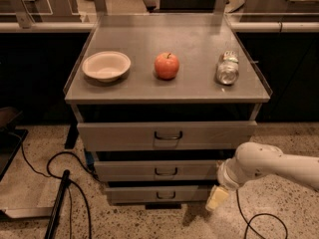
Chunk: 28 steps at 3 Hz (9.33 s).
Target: Open middle drawer
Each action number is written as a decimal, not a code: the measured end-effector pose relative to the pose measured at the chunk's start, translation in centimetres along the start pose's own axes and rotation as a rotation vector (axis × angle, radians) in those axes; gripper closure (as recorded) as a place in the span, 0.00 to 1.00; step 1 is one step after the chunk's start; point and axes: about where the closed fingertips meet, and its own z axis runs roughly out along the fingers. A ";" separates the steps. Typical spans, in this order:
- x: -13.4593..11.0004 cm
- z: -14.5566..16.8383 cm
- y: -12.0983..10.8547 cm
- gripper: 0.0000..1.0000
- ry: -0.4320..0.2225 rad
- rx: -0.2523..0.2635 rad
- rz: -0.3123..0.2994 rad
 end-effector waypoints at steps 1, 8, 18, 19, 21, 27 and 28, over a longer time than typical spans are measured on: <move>-0.1 1.3 -0.6 0.00 0.008 -0.004 -0.006; -0.2 6.9 -2.6 0.00 0.101 -0.041 -0.134; 2.3 2.8 2.2 1.00 0.153 -0.081 -0.057; 2.3 2.7 2.4 1.00 0.160 -0.086 -0.061; 3.6 2.3 5.0 1.00 0.184 -0.120 -0.015; 6.1 0.5 10.3 1.00 0.194 -0.172 0.084; 6.1 0.5 10.3 1.00 0.194 -0.172 0.084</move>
Offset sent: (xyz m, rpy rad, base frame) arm 0.0303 0.0123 -0.0283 -0.0359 -0.0130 0.0528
